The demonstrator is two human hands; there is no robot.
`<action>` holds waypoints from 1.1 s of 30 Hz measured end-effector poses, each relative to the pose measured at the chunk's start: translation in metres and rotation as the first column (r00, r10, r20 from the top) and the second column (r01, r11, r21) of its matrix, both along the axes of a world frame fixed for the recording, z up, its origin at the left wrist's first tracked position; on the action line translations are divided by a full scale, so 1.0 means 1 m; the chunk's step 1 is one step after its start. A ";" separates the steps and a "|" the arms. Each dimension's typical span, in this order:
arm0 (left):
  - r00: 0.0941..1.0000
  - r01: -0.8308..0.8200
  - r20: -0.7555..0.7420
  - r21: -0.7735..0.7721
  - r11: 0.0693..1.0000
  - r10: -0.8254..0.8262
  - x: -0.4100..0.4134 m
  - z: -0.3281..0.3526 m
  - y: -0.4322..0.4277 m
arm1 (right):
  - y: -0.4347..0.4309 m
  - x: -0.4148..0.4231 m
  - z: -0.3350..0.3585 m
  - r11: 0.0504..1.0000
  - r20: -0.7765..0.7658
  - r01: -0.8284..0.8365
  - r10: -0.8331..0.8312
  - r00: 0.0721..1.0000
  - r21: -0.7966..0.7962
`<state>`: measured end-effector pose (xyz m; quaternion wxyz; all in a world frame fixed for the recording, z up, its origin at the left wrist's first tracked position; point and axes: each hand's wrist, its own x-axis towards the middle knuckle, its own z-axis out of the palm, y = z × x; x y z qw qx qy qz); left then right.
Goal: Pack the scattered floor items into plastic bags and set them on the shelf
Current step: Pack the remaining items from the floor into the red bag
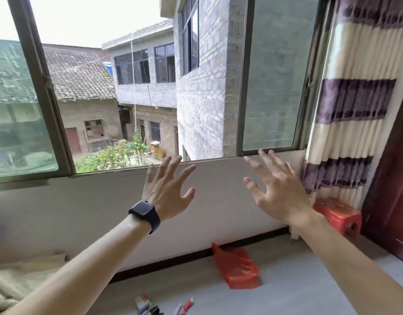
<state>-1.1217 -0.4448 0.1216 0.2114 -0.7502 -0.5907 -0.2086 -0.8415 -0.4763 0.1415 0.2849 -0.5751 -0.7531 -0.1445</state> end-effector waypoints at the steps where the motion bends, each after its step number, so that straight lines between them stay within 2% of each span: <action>1: 1.000 -0.026 -0.008 -0.003 1.000 0.026 0.003 -0.002 0.020 | 0.026 0.003 -0.003 1.000 -0.011 -0.023 0.023 1.000 -0.004; 9: 0.992 -0.126 -0.024 -0.031 0.992 0.125 -0.002 -0.030 0.181 | 0.217 -0.002 -0.042 0.991 -0.068 -0.125 0.122 0.990 -0.043; 12: 0.989 -0.140 -0.047 -0.064 0.988 0.137 -0.010 -0.033 0.246 | 0.281 -0.002 -0.054 0.990 -0.096 -0.127 0.121 0.988 -0.067; 20: 0.983 -0.177 0.017 -0.139 0.974 0.181 -0.010 -0.068 0.400 | 0.423 0.028 -0.108 0.977 -0.116 -0.131 0.112 0.987 -0.171; 27: 0.964 -0.183 0.128 -0.314 0.932 0.232 0.034 -0.193 0.477 | 0.526 0.074 -0.216 0.894 -0.171 -0.213 0.156 0.973 -0.395; 30: 0.946 -0.211 0.132 -0.444 0.871 0.297 0.057 -0.251 0.502 | 0.570 0.090 -0.275 0.820 -0.207 -0.253 0.168 0.964 -0.514; 33: 0.905 -0.277 0.115 -0.572 0.772 0.410 0.082 -0.311 0.538 | 0.622 0.103 -0.338 0.705 -0.233 -0.298 0.190 0.954 -0.643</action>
